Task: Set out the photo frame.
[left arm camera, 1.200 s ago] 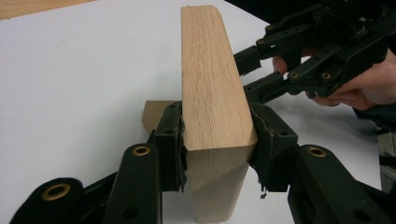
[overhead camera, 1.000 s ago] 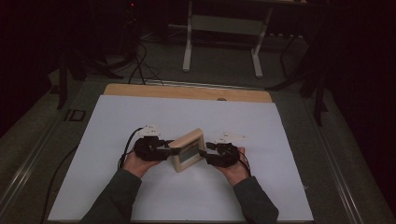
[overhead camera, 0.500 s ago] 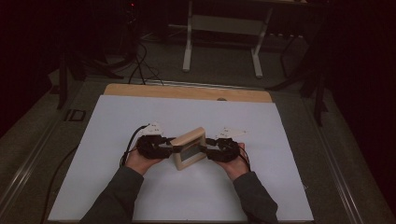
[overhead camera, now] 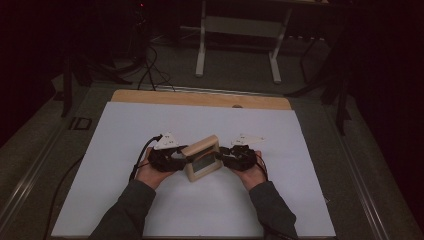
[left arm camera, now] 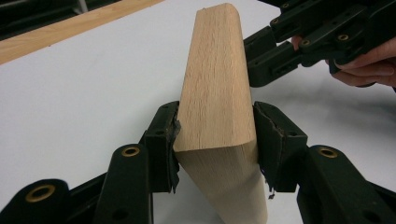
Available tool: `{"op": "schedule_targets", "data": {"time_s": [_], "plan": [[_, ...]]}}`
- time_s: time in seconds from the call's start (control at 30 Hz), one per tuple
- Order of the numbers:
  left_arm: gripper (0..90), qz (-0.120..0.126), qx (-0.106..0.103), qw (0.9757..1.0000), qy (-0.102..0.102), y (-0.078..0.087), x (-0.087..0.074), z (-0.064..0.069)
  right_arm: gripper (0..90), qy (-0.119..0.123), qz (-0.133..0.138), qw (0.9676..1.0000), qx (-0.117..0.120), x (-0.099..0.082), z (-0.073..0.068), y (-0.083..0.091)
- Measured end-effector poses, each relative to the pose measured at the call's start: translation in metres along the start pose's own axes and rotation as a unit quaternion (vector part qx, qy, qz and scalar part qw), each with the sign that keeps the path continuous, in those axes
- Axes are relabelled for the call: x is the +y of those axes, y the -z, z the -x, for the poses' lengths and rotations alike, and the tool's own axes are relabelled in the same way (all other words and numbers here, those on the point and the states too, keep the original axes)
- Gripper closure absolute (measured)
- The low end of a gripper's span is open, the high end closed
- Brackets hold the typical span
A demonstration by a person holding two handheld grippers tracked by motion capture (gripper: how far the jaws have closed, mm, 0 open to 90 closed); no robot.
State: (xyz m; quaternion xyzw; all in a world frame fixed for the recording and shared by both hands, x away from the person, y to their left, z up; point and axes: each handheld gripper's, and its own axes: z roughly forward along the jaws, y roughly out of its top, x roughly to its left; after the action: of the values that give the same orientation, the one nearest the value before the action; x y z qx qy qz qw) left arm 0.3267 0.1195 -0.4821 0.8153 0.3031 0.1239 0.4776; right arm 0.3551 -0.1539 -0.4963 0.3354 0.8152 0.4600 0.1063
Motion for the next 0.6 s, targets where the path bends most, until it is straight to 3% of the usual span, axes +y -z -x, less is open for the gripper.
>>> {"op": "schedule_targets", "data": {"time_s": [0.07,0.2,0.43,0.6], "plan": [[54.3,0.000,0.001,1.0000,-0.001,-0.0002,0.0001,0.0000,73.3,0.000,0.000,1.0000,-0.007,-0.0004,0.0004,0.0005],[54.5,0.002,-0.002,1.0000,0.000,-0.0004,-0.0002,-0.0010,73.8,-0.001,0.003,0.9999,-0.011,-0.0019,-0.0005,0.0007],[54.9,0.003,-0.007,1.0000,0.005,-0.0005,-0.0005,-0.0028,68.9,0.004,-0.001,0.9998,-0.019,-0.0014,-0.0022,-0.0023],[55.2,0.005,-0.013,0.9999,0.005,-0.0004,-0.0007,-0.0042,74.1,0.003,-0.003,0.9997,-0.025,-0.0019,-0.0033,-0.0019]]}}
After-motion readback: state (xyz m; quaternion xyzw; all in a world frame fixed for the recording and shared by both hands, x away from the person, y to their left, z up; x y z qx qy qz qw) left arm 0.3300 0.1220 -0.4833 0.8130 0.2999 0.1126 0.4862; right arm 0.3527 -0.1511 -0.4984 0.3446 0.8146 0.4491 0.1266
